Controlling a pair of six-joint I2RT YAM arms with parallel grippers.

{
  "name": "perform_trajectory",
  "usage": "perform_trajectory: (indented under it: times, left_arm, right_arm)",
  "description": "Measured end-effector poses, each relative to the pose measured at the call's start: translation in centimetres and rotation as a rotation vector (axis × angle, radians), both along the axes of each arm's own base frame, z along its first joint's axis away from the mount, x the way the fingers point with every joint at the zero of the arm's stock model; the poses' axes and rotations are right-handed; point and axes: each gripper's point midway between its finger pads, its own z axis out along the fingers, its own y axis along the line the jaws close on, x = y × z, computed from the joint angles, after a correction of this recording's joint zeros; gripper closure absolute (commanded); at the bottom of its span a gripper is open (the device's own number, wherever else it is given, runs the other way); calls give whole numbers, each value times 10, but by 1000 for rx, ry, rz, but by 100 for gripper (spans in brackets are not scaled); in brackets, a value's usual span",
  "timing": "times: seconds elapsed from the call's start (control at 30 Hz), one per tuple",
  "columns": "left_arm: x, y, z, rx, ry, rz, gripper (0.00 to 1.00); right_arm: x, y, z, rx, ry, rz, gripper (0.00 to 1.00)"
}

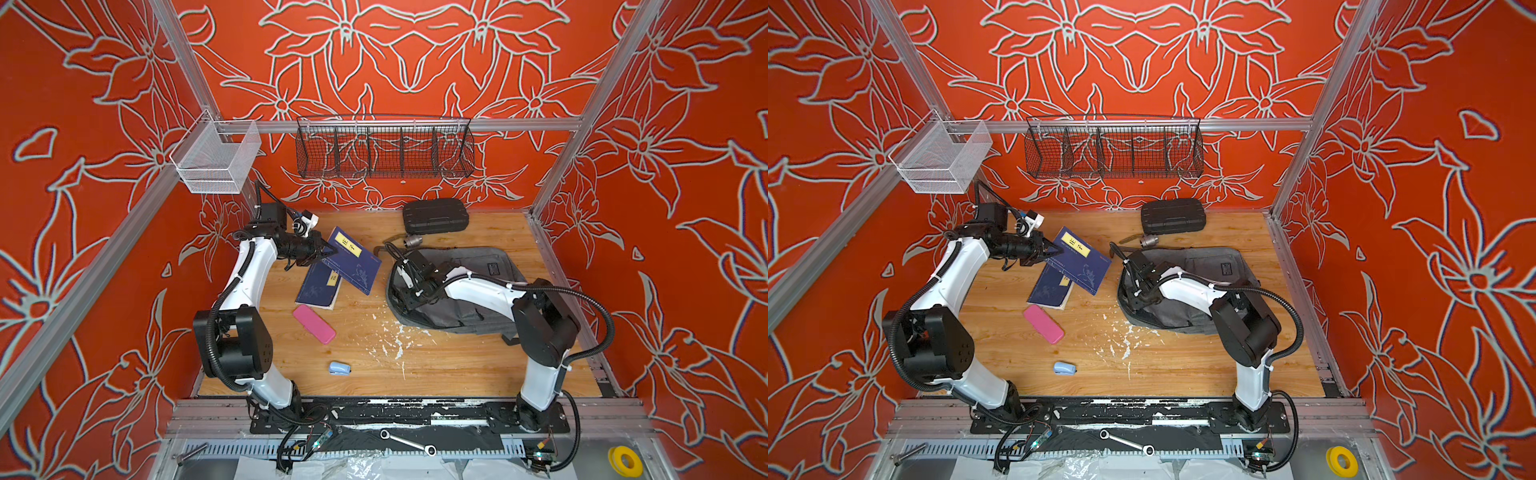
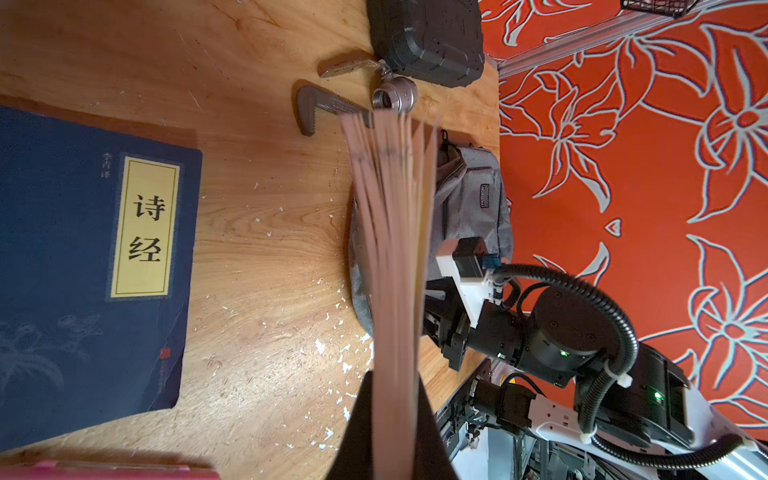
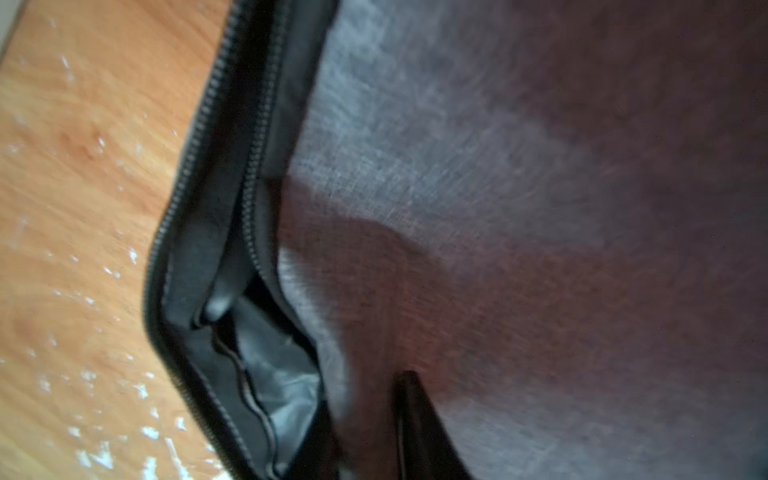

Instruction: Pack the student bag

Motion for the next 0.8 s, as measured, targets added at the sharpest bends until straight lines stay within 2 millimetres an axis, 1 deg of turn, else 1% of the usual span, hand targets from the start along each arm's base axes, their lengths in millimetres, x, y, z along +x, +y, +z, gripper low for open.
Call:
perform_trajectory:
  times: [0.03,0.07,0.1,0.2,0.27,0.33,0.37,0.4,0.43,0.47,0.53,0.6,0.63,0.8]
  left_arm:
    - [0,-1,1,1,-3,3,100]
    - [0,-3,1,3,-9,2,100]
    - [-2,-7,2,2,-13,0,100]
    - [-10,-33,2,2,-28,-36,100]
    - [-17,-55,-2,-5,-31,-65,100]
    - [-25,-73,-11,-23,-17,-75,100]
    - [-27,-78,-18,-33,-8,-66,100]
    - [-28,-80,-24,-39,2,-52,100]
    - [-29,-82,-33,-42,15,-35,100]
    - [-28,-85,-42,-40,27,-16,100]
    - [-24,-92,-51,-40,31,0,100]
    - [-17,-108,-54,-49,11,-12,100]
    - [-12,-120,-55,-55,-6,-25,100]
    - [8,-171,-57,-67,-73,-81,100]
  right_arm:
    - [-1,-1,6,7,-9,-2,97]
    - [-1,-4,17,24,-27,-8,100]
    - [-2,-7,29,44,-46,-19,100]
    - [-2,-24,82,163,-132,-78,100]
    - [5,-43,120,289,-197,-160,100]
    - [12,-65,145,382,-248,-244,100]
    - [15,-75,153,412,-264,-276,100]
    - [17,-79,158,432,-271,-292,100]
    - [17,-79,161,452,-269,-291,100]
    - [16,-75,161,469,-260,-277,100]
    - [12,-66,158,490,-228,-246,100]
    - [9,-59,154,505,-195,-218,100]
    - [7,-56,152,512,-179,-204,100]
    - [1,-49,150,529,-150,-160,100]
